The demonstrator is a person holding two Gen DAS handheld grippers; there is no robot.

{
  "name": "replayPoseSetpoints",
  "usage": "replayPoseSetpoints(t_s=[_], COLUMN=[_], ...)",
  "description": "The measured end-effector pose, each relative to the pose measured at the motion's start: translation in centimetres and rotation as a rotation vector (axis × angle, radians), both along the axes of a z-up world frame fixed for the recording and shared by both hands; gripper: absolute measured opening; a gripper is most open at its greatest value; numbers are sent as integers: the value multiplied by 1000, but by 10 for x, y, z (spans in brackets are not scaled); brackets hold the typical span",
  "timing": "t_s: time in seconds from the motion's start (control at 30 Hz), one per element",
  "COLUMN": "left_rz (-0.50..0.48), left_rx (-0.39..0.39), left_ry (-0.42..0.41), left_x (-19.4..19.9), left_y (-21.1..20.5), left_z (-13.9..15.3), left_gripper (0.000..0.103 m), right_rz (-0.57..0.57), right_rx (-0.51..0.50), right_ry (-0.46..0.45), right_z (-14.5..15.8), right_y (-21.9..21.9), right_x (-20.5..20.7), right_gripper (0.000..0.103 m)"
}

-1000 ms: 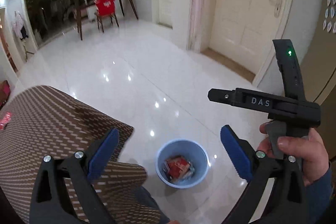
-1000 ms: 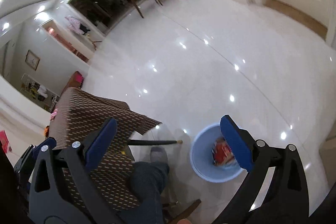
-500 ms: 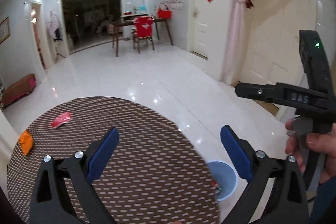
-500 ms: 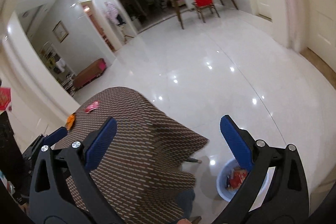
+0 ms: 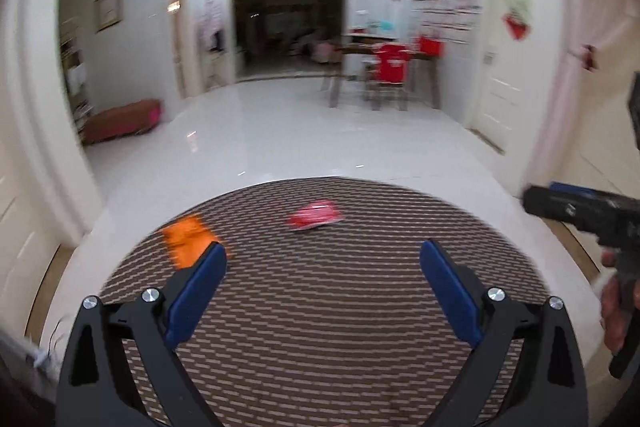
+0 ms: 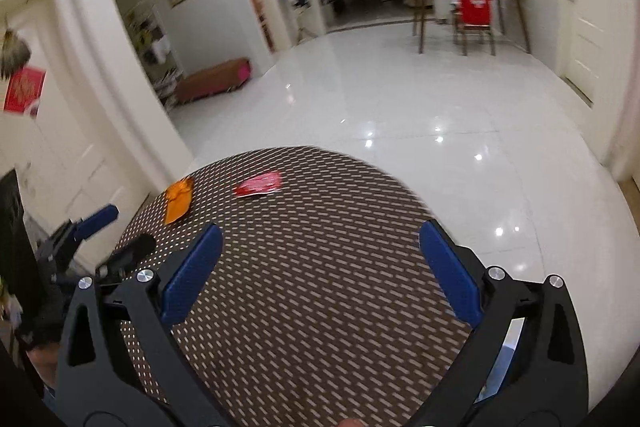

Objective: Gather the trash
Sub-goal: 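Return both tools over the table toward the orange and red wrappers, then grasp the orange wrapper with left tool while right tool grasps small red wrapper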

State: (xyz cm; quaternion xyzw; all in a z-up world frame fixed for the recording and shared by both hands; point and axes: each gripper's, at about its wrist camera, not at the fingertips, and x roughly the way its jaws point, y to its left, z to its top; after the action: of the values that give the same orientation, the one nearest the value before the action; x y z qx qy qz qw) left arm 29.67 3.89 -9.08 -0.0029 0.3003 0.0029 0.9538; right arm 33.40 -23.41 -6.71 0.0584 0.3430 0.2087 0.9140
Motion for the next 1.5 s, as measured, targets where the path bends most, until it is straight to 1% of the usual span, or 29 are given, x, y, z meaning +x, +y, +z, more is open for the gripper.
replayPoseSetpoints(t_s=[0.07,0.1,0.2,0.23,0.3,0.37,0.5,0.7,0.73,0.77,0.8,0.83,0.87,0.9,0.93,1.03,1.13,1.3,1.5], left_rz=[58,79,140,158,177,196,215,213,213,212,206,200,202,195,184,140,113,89,47], left_rx=[-6,-7,-5,5,15,19,19,-29,-35,-47,-60,-69,-51,-34,-16,-35,-56,-77,-102], left_ry=[22,31,67,91,131,159,221,284,290,296,300,308,306,300,297,290,283,261,215], left_x=[13,17,35,45,62,73,97,134,138,142,145,149,150,149,149,143,135,108,72], left_y=[29,39,76,88,103,118,135,157,159,162,164,165,164,163,161,154,146,124,92], left_z=[-6,-8,-21,-27,-38,-47,-63,-84,-86,-89,-92,-95,-97,-99,-100,-99,-98,-95,-80], left_gripper=[96,96,96,95,95,96,96,96,95,95,93,77,74,64,62,58,57,57,57], right_rz=[36,47,93,102,121,131,162,191,195,198,202,196,189,186,198,208,214,207,190], right_rx=[-29,-38,-87,-100,-123,-145,-187,-241,-255,-269,-284,-306,-322,-331,-314,-319,-273,-211,-162], right_ry=[13,17,38,49,71,91,120,143,143,144,148,142,131,122,123,111,130,141,139], right_z=[-8,-9,-28,-32,-46,-57,-81,-105,-108,-111,-114,-117,-117,-117,-116,-115,-114,-108,-98], right_y=[32,40,80,90,115,132,156,189,194,197,201,203,204,204,204,204,192,162,129], right_x=[16,21,47,54,69,84,107,132,136,137,140,140,140,140,139,133,127,108,82], right_gripper=[97,97,97,97,97,97,97,96,89,79,73,68,62,59,52,33,29,28,27])
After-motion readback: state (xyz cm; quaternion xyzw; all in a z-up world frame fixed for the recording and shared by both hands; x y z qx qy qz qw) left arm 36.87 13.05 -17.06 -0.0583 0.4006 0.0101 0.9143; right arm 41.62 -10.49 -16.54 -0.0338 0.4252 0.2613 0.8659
